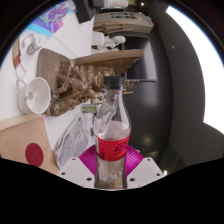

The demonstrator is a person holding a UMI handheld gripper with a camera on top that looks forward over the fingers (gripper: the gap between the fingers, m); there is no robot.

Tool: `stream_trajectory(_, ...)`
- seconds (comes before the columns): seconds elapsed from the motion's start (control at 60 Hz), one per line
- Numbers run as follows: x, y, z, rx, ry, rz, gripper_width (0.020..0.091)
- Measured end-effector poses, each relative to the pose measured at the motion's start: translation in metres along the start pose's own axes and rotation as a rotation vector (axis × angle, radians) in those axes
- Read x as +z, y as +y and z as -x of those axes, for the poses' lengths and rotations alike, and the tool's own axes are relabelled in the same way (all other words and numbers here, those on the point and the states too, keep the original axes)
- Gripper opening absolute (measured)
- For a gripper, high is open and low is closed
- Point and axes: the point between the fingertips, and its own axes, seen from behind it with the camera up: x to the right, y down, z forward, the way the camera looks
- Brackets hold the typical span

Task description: Pour water

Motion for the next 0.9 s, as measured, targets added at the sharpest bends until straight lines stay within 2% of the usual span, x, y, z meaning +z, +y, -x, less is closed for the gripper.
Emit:
stream_trajectory(0.15,-0.015,0.013,0.001,0.526,-0.139,-0.001,0.0310)
stream_trajectory(0.25,-0.021,0.012,0.017,0.840,-0.262,-0.046,0.0309)
stream_trajectory(0.35,-0.017,0.024,0.054,1.088,-0.367,-0.013,0.0309)
stream_trajectory(0.433,-0.017,0.026,0.080,1.204,-0.410,-0.037,0.0310)
stream_trajectory(0.633,-0.012,0.029,0.140,1.345,-0.507,-0.026,0.0310)
stream_trajectory(0.783,-0.011,0.032,0.169,1.417,-0.541,0.004,0.0323)
stream_trajectory(0.9,-0.015,0.031,0.167,1.403,-0.520,-0.037,0.0343)
